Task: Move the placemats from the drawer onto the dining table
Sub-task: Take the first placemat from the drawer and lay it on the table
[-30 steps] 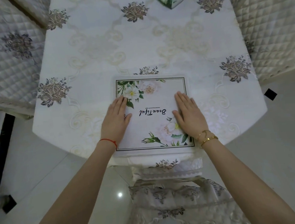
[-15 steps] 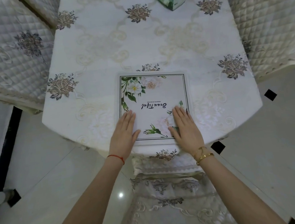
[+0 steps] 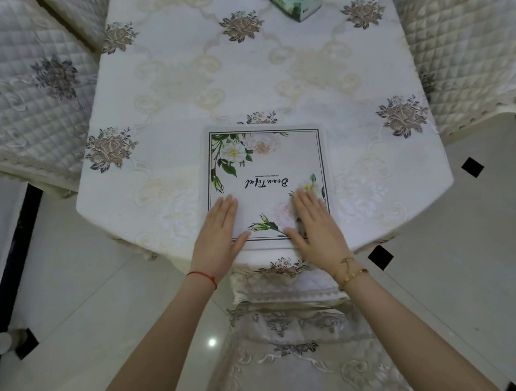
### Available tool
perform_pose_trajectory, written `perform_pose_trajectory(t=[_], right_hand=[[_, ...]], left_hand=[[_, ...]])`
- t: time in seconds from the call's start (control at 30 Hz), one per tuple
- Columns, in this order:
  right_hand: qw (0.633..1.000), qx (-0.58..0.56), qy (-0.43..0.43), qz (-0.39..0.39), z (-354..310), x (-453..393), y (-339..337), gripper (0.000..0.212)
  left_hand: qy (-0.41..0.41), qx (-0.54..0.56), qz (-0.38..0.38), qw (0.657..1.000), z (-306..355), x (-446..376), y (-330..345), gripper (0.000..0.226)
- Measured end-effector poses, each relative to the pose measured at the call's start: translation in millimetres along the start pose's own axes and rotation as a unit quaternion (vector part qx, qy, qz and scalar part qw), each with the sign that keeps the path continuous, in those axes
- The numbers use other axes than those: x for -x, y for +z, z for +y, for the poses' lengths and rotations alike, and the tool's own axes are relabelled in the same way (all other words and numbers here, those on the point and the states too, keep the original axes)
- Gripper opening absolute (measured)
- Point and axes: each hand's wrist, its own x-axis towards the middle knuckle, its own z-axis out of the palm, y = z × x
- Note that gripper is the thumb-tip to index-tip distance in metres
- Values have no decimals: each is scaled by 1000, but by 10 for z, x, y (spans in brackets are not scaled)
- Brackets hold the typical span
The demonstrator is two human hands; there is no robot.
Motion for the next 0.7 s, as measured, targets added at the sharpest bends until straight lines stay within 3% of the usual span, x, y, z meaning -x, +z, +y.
perform_pose_trajectory(t=[0.13, 0.4, 0.7], right_hand=[[1000, 9, -4, -17, -3, -58, 75, 72], [999, 25, 29, 1, 556, 137, -174, 67], [1000, 1, -12, 9, 267, -1090, -325, 61]], left_hand=[[-3, 7, -24, 1000, 78, -109, 93, 81], [-14, -27, -2, 1000, -363, 76, -37, 78], [13, 12, 18, 1000, -168, -1067, -130, 54]])
